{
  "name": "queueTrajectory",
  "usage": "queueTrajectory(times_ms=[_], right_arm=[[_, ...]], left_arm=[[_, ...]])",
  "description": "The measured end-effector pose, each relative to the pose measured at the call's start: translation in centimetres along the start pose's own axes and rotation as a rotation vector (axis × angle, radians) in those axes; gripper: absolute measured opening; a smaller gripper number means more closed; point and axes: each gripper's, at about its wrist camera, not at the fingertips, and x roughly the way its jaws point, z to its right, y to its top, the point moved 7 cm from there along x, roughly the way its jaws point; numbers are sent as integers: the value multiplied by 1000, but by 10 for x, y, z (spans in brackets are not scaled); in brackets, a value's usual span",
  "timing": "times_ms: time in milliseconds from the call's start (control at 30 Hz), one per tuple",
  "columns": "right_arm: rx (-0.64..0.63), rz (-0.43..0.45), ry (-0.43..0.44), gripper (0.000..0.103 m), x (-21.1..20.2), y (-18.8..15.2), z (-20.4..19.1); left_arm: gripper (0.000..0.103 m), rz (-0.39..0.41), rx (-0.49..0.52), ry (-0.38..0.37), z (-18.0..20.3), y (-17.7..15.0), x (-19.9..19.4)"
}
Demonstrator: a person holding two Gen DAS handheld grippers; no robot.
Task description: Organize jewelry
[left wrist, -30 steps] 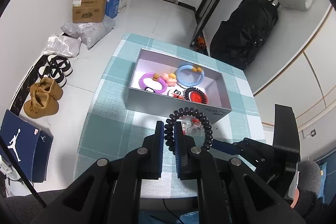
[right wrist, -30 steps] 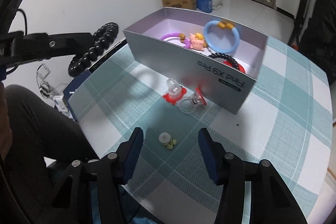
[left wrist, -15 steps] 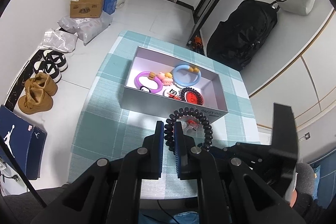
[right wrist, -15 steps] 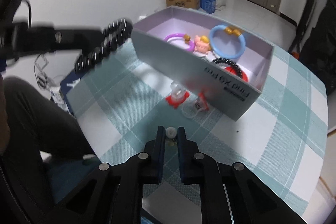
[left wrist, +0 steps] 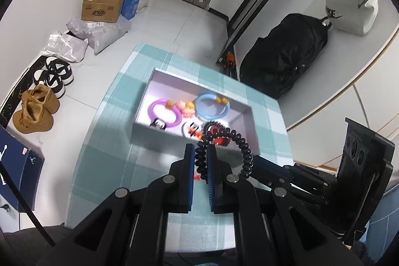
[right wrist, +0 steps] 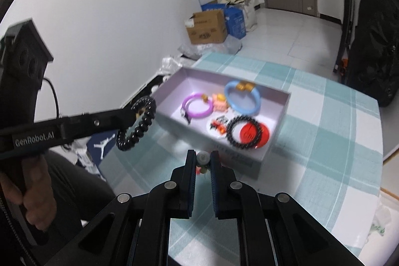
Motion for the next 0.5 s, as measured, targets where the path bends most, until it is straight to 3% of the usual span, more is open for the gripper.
queueTrajectory(times_ms=[400,500], right_arm=[[93,94,59,10,-12,32,20],[98,103,66,10,-8,38,24]], left_arm=[[5,17,4,-16,13,19,18],[5,21,5,11,12,25,25]])
